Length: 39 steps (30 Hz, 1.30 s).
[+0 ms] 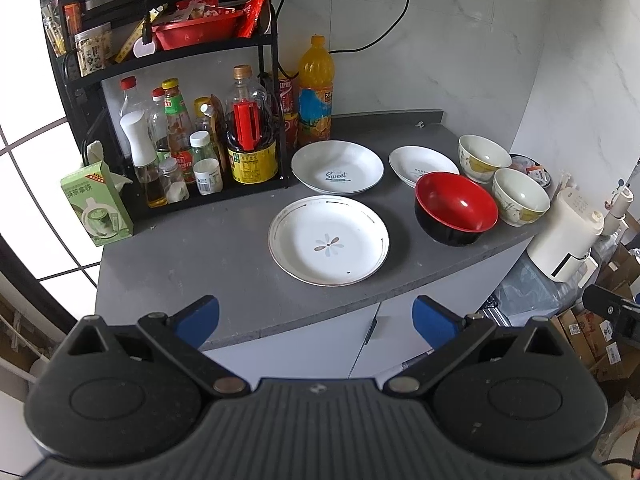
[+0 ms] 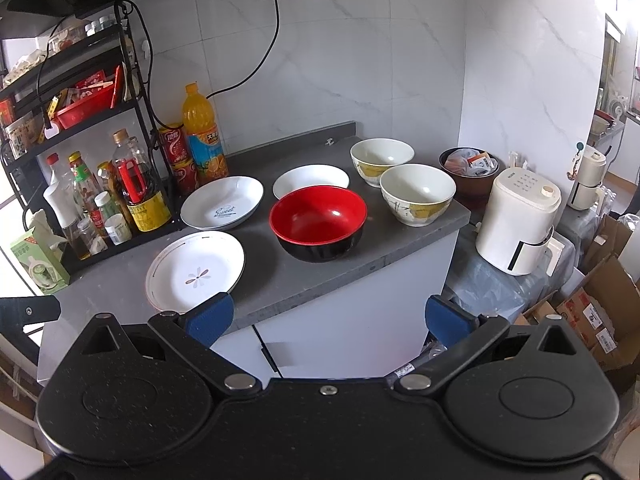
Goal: Organize plates and bowls
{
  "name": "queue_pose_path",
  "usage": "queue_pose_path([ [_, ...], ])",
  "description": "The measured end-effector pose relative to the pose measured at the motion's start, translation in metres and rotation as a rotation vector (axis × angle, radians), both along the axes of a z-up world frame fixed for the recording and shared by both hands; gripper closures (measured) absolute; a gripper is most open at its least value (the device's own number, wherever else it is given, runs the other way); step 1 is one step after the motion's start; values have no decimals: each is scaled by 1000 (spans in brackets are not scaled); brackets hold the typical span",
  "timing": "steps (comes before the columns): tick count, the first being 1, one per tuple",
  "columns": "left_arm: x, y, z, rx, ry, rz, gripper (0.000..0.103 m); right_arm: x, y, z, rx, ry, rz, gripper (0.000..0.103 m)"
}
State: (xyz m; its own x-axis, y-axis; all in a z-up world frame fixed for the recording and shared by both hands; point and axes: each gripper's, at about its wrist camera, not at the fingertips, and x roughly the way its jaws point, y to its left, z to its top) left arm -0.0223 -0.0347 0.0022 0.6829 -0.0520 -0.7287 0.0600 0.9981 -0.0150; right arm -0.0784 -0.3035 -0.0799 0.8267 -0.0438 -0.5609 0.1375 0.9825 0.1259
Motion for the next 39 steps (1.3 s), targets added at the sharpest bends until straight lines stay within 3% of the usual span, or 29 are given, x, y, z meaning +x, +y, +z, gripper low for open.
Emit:
queue_pose_path([
  [21,16,-13,11,8,-6,11,1,28,-12,-2,15,37,8,0],
  [31,59,-26,1,7,16,-4,1,71,-25,-10,32,49,-13,0],
  [39,126,-47,-17,0,50,-66,1,125,-38,-19,49,63,-66,0],
])
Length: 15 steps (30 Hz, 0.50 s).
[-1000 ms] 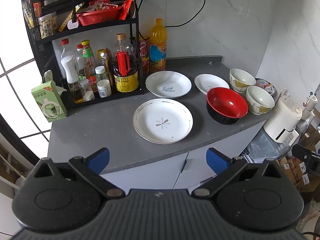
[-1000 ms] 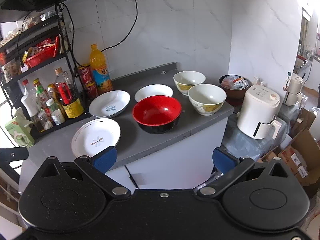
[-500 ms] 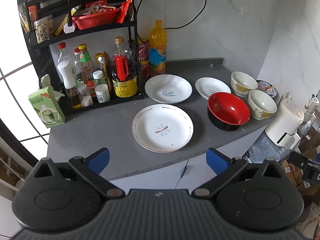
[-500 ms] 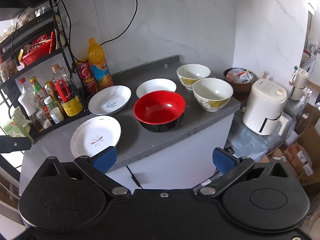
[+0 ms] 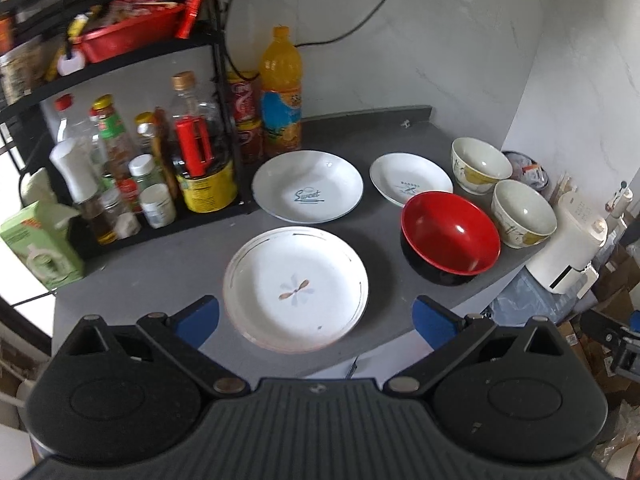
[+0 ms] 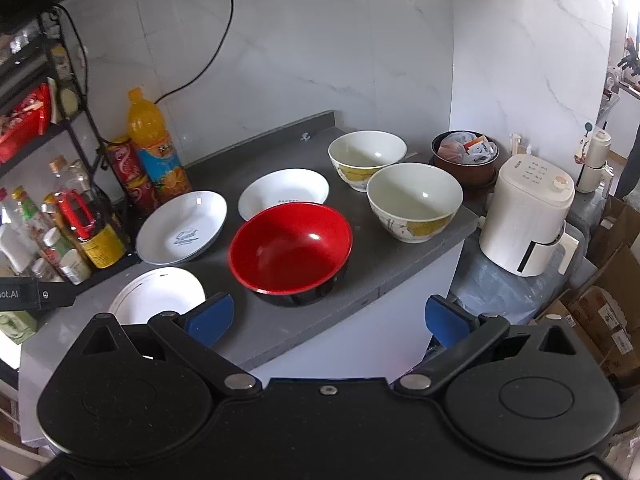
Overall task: Organize plates and bowls
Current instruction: 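Reach the right gripper to the larger cream bowl and grip its rim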
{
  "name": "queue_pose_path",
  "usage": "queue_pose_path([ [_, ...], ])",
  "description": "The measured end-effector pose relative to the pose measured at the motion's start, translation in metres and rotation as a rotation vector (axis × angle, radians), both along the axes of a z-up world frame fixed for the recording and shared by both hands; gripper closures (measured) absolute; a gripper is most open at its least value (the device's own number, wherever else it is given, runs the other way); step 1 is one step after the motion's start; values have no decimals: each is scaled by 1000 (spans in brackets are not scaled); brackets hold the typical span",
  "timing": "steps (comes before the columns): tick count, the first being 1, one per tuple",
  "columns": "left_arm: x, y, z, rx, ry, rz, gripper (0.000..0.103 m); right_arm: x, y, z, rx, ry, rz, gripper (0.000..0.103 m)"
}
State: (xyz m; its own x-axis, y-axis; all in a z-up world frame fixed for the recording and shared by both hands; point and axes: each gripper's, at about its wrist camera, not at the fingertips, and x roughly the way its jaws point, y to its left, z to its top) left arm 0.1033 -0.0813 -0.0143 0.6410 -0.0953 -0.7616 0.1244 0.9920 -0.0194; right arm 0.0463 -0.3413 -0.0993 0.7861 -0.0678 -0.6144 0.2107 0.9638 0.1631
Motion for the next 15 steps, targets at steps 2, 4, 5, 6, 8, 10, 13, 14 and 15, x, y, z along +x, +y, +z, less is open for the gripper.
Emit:
queue_pose_path([
  [2,17,-5,-5,22,13,10,1,13,-3,-3,-6,10,-16,0],
  [4,34,-9,-10,17,26,3,1,26,-6,-4,5,13,-25,0],
  [5,43,-12,-13,12,35,-3,1,31,-8,-5,9,15,-29,0],
  [6,50,-15,-15,11,39,-9,1,36,-9,-5,10,19,-34,0],
  [8,64,-20,-18,10,38,-28,1,45,-11,-5,2,18,-40,0],
  [10,78,-26,-19,5,28,-50,2,52,-14,-3,-4,9,-60,0],
  [13,101,-33,-21,-6,23,-68,2,58,-21,-1,15,-7,-96,0],
  [14,109,-35,-22,-10,24,-73,2,60,-24,0,27,-11,-103,0],
  [15,116,-37,-22,-14,26,-80,2,62,-27,1,33,-17,-112,0],
])
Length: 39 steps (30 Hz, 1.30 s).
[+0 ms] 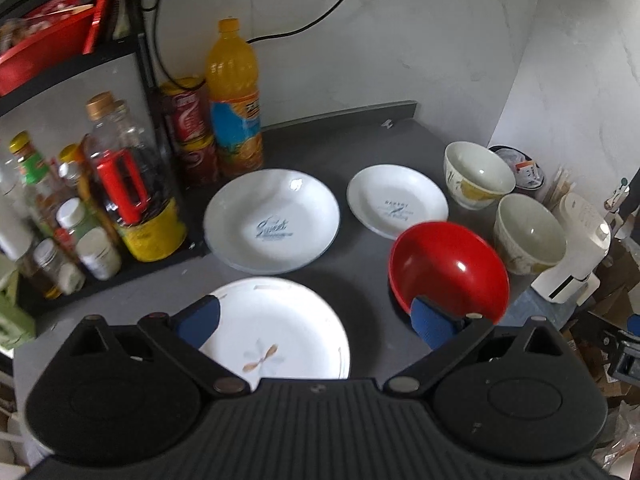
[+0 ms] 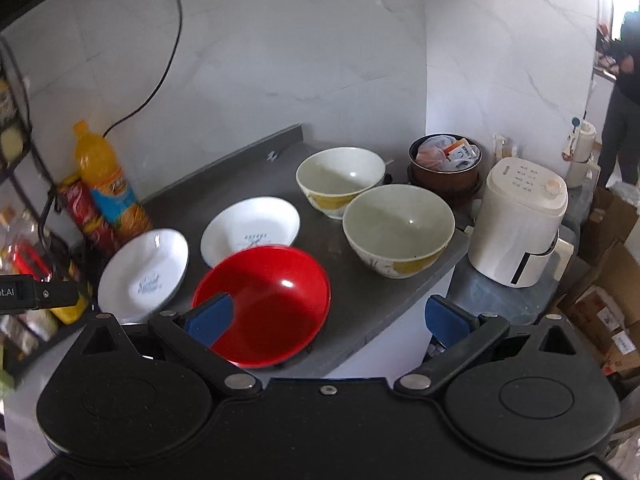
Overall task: Organize plates and bowls
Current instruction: 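Reach the right gripper to the larger cream bowl and grip its rim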
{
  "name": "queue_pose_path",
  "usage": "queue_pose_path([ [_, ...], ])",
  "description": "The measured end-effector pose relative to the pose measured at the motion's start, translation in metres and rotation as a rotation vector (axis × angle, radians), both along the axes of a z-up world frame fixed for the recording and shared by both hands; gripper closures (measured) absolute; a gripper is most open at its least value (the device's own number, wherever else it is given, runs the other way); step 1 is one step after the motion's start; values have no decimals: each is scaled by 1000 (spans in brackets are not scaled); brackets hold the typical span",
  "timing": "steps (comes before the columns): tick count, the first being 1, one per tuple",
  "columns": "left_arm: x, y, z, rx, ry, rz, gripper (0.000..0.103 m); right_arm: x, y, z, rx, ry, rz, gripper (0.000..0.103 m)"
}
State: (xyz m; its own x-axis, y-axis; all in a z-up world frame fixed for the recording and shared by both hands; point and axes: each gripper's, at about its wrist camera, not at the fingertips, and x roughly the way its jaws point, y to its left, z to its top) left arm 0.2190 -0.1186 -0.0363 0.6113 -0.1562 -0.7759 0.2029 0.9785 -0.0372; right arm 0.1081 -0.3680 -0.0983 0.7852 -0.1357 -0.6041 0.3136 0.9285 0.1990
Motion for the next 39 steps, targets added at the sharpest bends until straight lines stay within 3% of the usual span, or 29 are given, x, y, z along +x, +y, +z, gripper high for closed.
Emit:
queue_pose_path([
  [5,24,-11,3,-46,1,-53,2,9,-9,1,1,1,-26,0],
  [16,58,-54,-5,-17,24,-114,2,17,-46,-12,54,35,-76,0],
  [33,95,-127,-30,1,117,-83,2,35,-123,-48,142,25,-67,0],
  [39,106,-162,-38,12,121,-105,3,45,-145,-67,208,27,-52,12],
])
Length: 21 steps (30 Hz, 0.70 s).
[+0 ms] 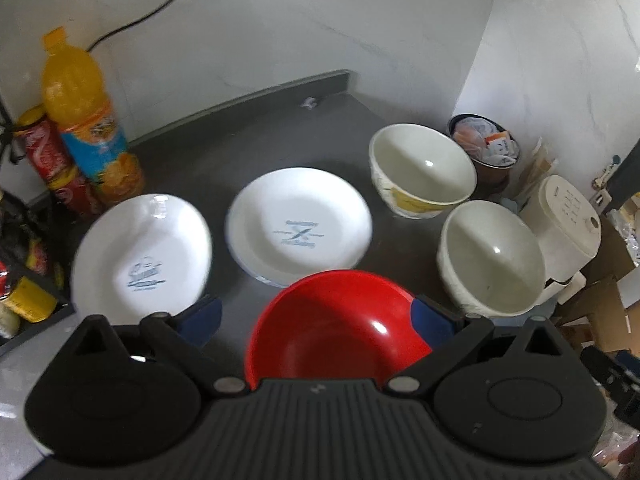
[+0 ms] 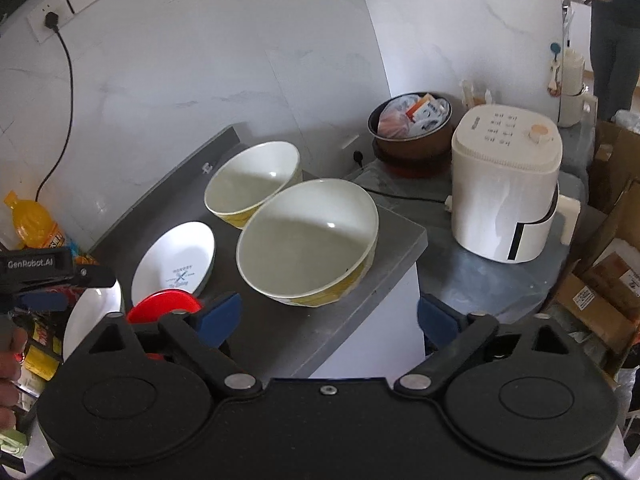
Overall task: Organize plates and bowls
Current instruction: 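Reach the right gripper to the larger cream bowl and grip its rim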
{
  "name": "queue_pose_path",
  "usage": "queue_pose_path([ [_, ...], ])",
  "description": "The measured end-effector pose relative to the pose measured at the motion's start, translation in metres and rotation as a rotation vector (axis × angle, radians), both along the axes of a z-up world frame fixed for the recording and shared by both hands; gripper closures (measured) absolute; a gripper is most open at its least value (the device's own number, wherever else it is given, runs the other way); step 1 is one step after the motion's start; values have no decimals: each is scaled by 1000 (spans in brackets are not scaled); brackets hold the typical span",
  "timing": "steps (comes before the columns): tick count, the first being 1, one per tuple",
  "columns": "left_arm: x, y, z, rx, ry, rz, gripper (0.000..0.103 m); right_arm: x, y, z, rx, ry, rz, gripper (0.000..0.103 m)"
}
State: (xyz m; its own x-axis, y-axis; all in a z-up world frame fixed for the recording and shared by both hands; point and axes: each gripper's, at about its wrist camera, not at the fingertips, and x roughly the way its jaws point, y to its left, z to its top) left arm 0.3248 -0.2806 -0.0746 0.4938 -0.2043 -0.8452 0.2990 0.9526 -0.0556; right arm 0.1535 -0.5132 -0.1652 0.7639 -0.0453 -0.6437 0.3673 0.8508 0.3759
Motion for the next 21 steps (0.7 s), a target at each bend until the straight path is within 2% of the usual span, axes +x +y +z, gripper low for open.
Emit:
queue_pose_path([
  [4,7,-21,-8,-1,-5,-22,4,9,-15,-11,58,-5,1,16],
  [6,11,-32,-12,-8,3,-28,6,14,-23,-18,98,-7,4,24],
  [12,26,-58,-24,-60,47,-52,30,37,-37,-37,148,17,20,40],
  [15,34,-74,-34,-60,65,-66,41,50,-43,-46,158,31,33,42],
  [17,39,-84,-41,-58,80,-69,44,58,-46,-49,150,26,43,44],
  [21,46,-101,-52,-65,104,-75,49,70,-55,-58,180,45,42,56],
])
